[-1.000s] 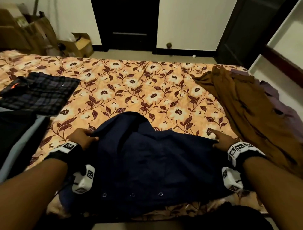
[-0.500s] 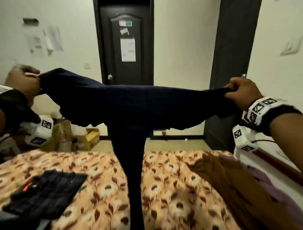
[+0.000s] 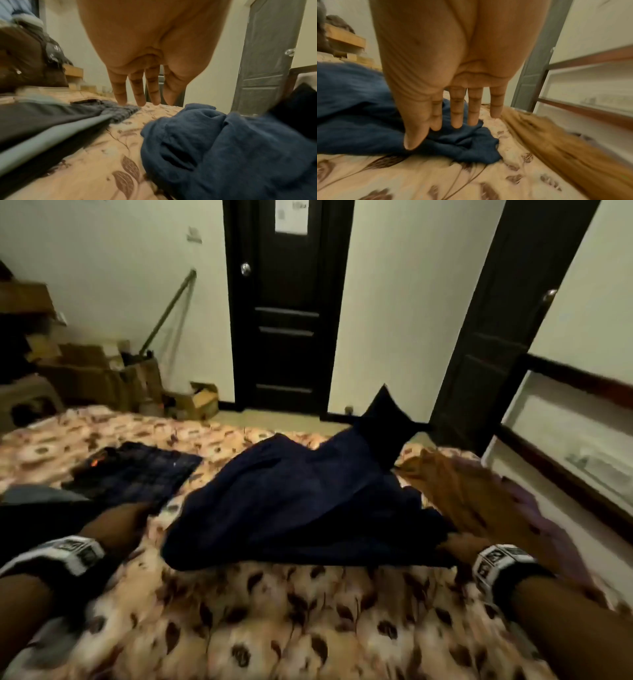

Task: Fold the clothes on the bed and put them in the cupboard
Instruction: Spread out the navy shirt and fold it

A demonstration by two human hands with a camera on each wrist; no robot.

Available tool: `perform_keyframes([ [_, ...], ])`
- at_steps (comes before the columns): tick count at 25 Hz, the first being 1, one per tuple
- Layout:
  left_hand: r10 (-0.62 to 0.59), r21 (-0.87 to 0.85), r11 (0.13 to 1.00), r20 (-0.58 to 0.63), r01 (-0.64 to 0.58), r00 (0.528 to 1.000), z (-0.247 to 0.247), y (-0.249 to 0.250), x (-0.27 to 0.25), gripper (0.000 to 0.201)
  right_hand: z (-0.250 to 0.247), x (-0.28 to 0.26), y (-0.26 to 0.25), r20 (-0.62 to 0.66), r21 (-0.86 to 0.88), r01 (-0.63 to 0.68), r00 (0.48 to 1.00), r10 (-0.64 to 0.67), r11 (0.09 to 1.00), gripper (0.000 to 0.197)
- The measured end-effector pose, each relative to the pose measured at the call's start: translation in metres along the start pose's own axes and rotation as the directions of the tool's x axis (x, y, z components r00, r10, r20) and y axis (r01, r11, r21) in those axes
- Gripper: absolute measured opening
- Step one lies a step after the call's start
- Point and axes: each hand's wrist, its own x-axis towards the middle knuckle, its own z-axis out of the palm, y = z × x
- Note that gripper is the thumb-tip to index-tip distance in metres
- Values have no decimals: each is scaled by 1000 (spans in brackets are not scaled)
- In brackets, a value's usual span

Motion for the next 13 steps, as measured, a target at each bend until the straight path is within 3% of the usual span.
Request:
perform_keyframes([
  [1, 53, 154, 985, 124, -72, 991, -10, 56, -41, 37, 16, 6, -12, 48, 55, 30, 998, -33, 998, 44],
  [2, 146, 220, 955, 228, -197, 963, 3, 73, -91, 39, 44, 13, -33, 163, 94, 54, 984, -69, 994, 44],
  [4, 193, 182, 943, 384, -278, 903, 41, 89, -118, 45, 92, 32, -70, 213, 135, 114, 967, -141, 984, 48],
  [7, 98, 222, 941, 542, -255, 835, 90, 99, -95, 80, 101, 69, -94, -50, 250, 201, 980, -195, 947, 59],
  [9, 33, 323, 913, 551, -249, 834, 118, 109, -95, 84, 98, 86, -105, -130, 403, 170, 983, -128, 899, 76],
  [10, 3, 386, 890, 529, -243, 849, 129, 114, -97, 72, 100, 96, -109, -97, 439, 153, 988, -122, 885, 85],
  [12, 84, 440, 848, 441, -296, 894, 140, 121, -102, 37, 103, 115, -117, 12, 431, 117, 991, -135, 895, 98],
  [13, 186, 394, 851, 389, -346, 902, 141, 122, -109, 28, 107, 120, -120, 50, 363, 109, 989, -136, 925, 100],
])
